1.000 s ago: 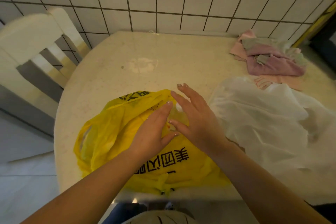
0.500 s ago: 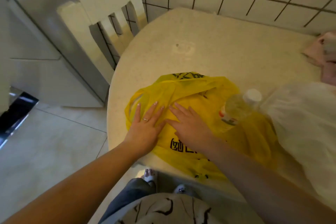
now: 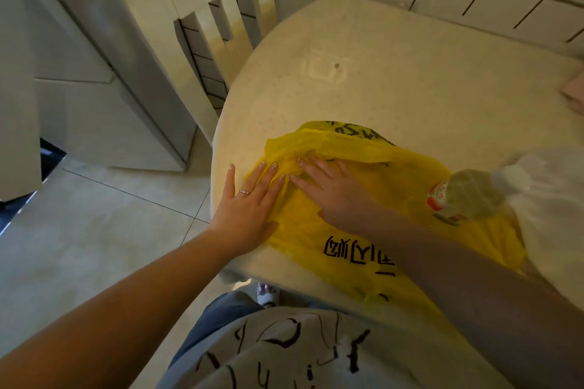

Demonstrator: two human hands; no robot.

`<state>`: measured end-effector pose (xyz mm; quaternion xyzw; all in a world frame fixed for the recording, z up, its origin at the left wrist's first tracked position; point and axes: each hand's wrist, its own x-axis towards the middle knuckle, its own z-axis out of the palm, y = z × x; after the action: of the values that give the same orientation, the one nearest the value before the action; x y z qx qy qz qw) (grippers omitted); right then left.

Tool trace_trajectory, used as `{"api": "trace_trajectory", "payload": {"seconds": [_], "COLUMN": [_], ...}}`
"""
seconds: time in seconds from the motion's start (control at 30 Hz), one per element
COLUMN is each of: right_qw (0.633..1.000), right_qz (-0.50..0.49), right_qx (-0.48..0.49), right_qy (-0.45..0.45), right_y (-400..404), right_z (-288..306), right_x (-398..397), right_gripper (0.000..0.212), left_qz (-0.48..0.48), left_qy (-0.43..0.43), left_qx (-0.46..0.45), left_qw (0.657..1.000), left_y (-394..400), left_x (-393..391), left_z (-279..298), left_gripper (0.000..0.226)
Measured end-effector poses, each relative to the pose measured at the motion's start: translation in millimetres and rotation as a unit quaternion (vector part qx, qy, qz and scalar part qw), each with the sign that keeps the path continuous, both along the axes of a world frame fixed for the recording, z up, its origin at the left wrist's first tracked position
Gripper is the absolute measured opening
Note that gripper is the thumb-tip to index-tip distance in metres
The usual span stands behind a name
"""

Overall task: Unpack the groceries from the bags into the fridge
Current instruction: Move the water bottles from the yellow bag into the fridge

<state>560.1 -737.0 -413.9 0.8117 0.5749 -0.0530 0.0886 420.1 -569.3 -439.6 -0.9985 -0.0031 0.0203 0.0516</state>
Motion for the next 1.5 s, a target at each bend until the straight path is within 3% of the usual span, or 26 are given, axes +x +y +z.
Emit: {"api": "trace_trajectory", "payload": {"seconds": [0.37, 0.53, 0.73, 0.83, 0.9, 1.03, 1.13, 1.5], "right_qw": [1.000, 1.000, 0.999, 0.998, 0.995, 0.977, 0.974, 0.961], "right_qz": [-0.005, -0.003, 0.019, 0.024, 0.054, 0.142, 0.151, 0.126], "right_qx": [0.016, 0.021, 0.033, 0.055, 0.089, 0.158, 0.170, 0.234], "right_qy": [0.004, 0.017, 0.005, -0.003, -0.004, 0.001, -0.007, -0.072], "right_y": [44, 56, 39, 25, 16, 1, 0, 32], "right_z": [5, 2, -5, -7, -10, -18, -26, -35], "right_x": [6, 3, 5, 6, 5, 2, 0, 1], "right_gripper": [0.082, 0.089, 0.093, 0.095, 0.081, 0.034, 0.035, 0.025], "left_qz": [0.028, 0.045, -0.080, -0.061, -0.051, -0.168, -0.157, -0.054], "left_qy": [0.020, 0.062, -0.016, -0.030, -0.040, -0.054, -0.016, 0.042], "left_qx": [-0.064, -0.104, -0.073, -0.071, -0.077, -0.061, -0.067, -0.102], "left_qw": [0.997, 0.992, 0.994, 0.995, 0.995, 0.982, 0.985, 0.992], "left_y": [36, 41, 37, 34, 35, 39, 41, 32], "left_x": [3, 7, 0, -2, -6, -12, -13, -18], "left_z": [-13, -15, -23, -24, -22, -22, -25, -29], "left_gripper": [0.102, 0.088, 0.101, 0.100, 0.097, 0.070, 0.060, 0.066]}}
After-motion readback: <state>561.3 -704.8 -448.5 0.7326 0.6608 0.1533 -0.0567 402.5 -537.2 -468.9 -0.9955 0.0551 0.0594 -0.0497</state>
